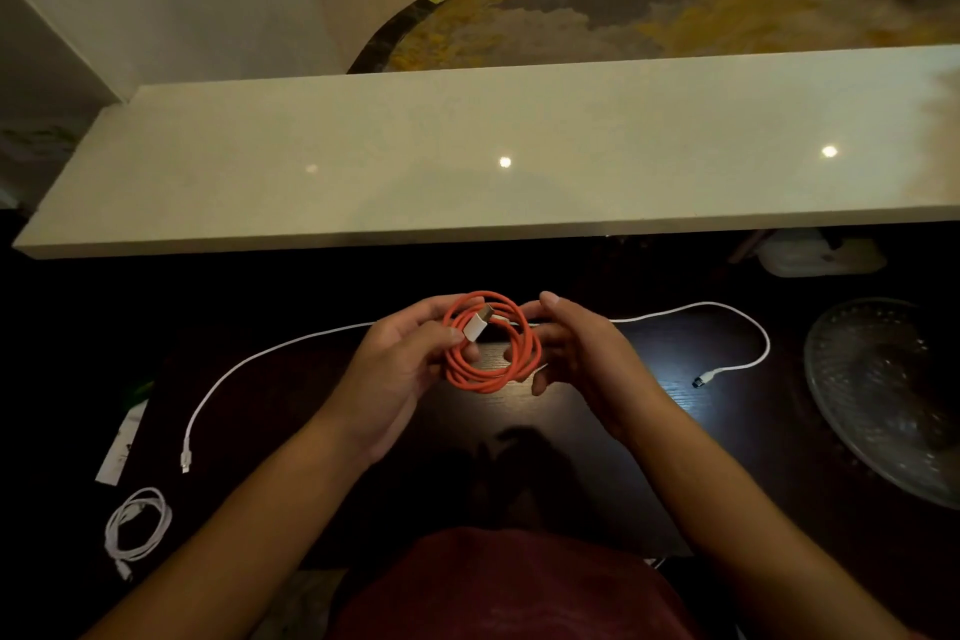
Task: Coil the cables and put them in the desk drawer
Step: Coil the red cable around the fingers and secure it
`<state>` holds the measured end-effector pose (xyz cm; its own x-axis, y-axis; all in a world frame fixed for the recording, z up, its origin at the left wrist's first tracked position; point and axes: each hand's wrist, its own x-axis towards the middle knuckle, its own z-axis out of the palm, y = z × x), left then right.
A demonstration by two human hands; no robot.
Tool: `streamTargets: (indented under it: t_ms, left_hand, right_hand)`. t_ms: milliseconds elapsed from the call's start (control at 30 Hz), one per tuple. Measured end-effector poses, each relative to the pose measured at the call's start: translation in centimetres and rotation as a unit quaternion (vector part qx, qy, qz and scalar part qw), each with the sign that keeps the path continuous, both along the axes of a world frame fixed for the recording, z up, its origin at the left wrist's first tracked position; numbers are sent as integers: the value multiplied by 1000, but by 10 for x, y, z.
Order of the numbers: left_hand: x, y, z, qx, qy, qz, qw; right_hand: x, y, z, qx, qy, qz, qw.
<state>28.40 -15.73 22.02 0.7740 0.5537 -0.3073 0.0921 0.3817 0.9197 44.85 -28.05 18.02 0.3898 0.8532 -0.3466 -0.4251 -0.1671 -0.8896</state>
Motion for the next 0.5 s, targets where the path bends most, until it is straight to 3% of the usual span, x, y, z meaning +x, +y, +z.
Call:
streamTargets:
  t_ms: [233,500]
  left_hand:
    - [-5,6,2,66,24,12,997]
    - [-33,10,8,96,40,41,994]
  right_hand:
    - [-5,-8,14,38,-107,2,994]
    - [-25,2,18,44,-127,14,991]
